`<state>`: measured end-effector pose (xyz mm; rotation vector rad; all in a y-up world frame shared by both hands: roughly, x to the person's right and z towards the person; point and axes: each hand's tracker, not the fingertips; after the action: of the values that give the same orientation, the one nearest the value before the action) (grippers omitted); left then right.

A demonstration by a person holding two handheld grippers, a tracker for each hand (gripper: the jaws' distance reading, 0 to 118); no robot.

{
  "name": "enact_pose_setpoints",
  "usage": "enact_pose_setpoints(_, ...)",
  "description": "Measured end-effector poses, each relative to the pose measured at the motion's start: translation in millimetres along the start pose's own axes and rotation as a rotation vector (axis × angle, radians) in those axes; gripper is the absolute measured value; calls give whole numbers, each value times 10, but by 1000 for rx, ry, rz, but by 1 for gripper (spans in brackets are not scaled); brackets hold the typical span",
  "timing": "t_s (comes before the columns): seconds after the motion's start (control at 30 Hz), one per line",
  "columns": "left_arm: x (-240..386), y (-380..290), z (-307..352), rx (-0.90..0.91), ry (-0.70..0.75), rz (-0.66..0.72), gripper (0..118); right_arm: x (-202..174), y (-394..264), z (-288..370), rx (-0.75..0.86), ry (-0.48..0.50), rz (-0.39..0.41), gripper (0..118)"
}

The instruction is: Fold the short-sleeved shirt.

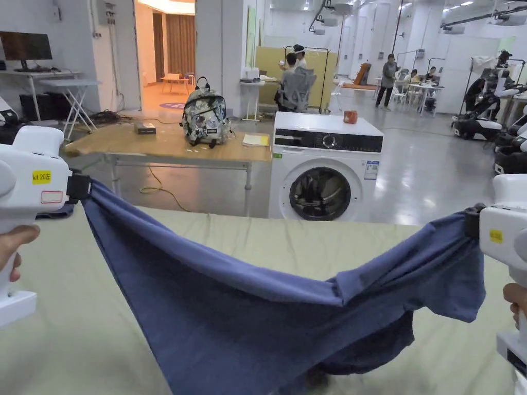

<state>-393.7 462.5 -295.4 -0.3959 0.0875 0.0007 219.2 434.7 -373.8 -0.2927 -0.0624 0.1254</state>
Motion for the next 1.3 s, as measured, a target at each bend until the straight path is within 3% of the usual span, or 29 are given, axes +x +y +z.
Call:
enact_pose_setpoints(0.2,-176,315,-174,20,78,-25,0,47,414,-233,56,-37,-21,4)
enact_pose_setpoints(0.37,-330,607,-382,43,99,38,0,76,754,-524,62,-48,-43,4)
enact_pose_setpoints(0.7,-314,972,-655,90,138,9,0,58,1155,-954,85,-105,-5,4)
enact_pose_setpoints(0.83,-264,701,-727,76,130,30,0,15,894,-952,74,-89,-35,4)
enact_pose_setpoints(1.03,-204,-159,-768,-29,114,44,0,-64,122,-833,-14,-81,4,4)
enact_pose_setpoints(1.3,-230,-1336,-478,-95,91,79,0,13,-952,-231,-95,-53,14,4)
